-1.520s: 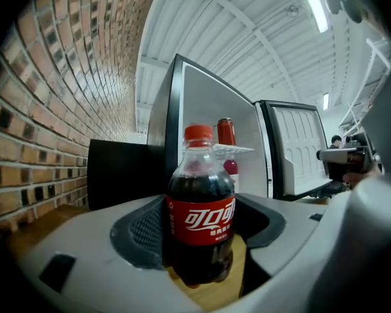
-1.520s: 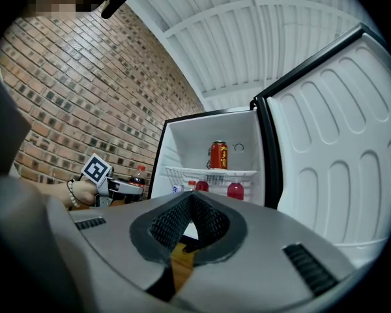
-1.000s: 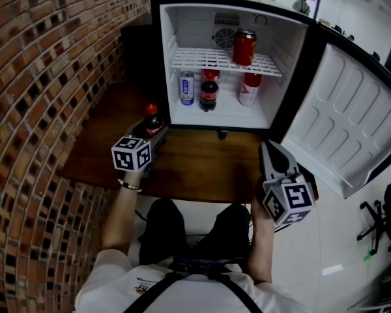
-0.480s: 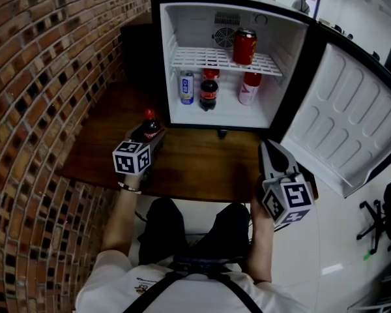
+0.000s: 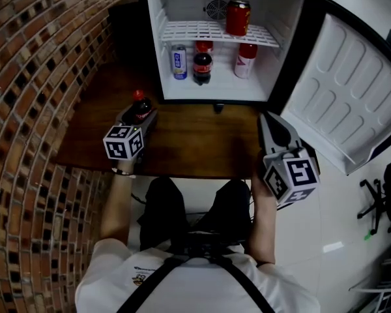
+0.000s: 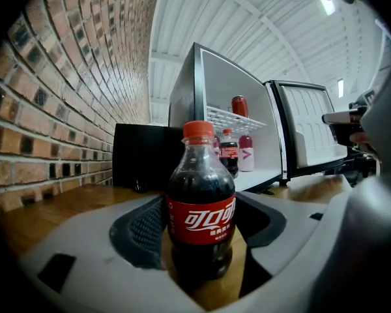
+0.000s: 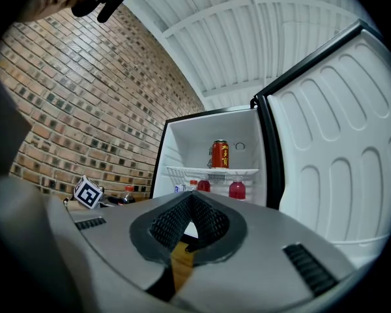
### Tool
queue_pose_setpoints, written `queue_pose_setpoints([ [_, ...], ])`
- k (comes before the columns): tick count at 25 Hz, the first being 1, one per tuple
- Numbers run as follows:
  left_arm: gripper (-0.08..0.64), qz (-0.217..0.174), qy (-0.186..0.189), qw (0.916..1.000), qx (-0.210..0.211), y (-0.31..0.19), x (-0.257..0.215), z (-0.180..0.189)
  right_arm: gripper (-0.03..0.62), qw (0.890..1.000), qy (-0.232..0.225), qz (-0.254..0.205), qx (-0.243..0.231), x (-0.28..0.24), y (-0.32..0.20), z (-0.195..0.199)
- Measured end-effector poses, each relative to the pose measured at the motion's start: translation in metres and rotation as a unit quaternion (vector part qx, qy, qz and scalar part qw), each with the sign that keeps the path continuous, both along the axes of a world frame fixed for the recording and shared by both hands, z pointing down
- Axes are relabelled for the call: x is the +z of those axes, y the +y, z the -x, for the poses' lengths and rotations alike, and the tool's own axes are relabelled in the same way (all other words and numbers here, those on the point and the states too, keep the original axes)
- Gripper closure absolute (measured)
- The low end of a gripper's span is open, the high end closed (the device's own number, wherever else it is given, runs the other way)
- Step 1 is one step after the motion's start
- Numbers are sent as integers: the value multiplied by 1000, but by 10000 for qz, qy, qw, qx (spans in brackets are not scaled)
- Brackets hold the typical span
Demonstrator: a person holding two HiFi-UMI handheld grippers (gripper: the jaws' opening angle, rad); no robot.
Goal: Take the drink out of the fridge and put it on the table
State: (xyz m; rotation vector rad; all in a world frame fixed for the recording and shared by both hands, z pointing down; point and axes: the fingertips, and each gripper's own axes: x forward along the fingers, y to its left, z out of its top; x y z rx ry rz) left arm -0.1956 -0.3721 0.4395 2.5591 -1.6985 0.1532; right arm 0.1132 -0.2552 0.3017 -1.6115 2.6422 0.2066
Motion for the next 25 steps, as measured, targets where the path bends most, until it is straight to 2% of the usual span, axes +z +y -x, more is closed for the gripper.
queue_pose_setpoints([
  [2, 245, -27, 13, 10000, -52, 1, -2, 1, 575, 10000, 13, -8, 4, 0, 0, -1],
  [4, 173, -143, 253, 9995, -135, 9, -13, 6, 575, 10000, 11, 8, 22, 0, 0, -3],
  [5, 161, -246, 433, 9986, -201, 16, -22, 11, 575, 10000, 12, 7, 33, -1, 0, -3],
  [7, 161, -499, 644, 9956, -464, 37, -46, 26, 575, 10000, 34, -22, 60, -4, -1, -5],
  [8, 163, -636, 598, 9941, -644, 49, -59, 34, 575, 10000, 44, -37, 78, -6, -1, -6],
  [9, 210, -781, 461, 9928, -788, 60, -72, 39, 575, 9999, 52, -47, 100, -7, -1, -7],
  [10, 312, -942, 293, 9915, -843, 71, -85, 39, 575, 9999, 59, -52, 120, -8, -1, -8],
  [11, 387, -1125, 155, 9904, -785, 82, -98, 35, 575, 9999, 69, -54, 132, -8, 0, -8],
  [12, 478, -1310, 77, 9894, -621, 92, -111, 26, 575, 9999, 80, -53, 135, -8, 0, -8],
  [13, 537, -1453, 60, 9886, -385, 101, -121, 14, 575, 9999, 90, -49, 133, -8, 0, -7],
  [15, 537, -1508, 89, 9885, 105, 110, -129, -15, 575, 9999, 99, -32, 126, -6, 0, -5],
  [17, 537, -1397, 35, 9894, 392, 108, -124, -41, 575, 9999, 114, -12, 109, -4, -1, -2],
  [19, 537, -1215, 11, 9909, 587, 103, -112, -65, 575, 9999, 143, 23, 93, -2, -2, 2],
  [25, 537, -545, 353, 9900, 1251, 87, -67, -133, 575, 9994, 271, 151, 163, 6, -3, 3],
])
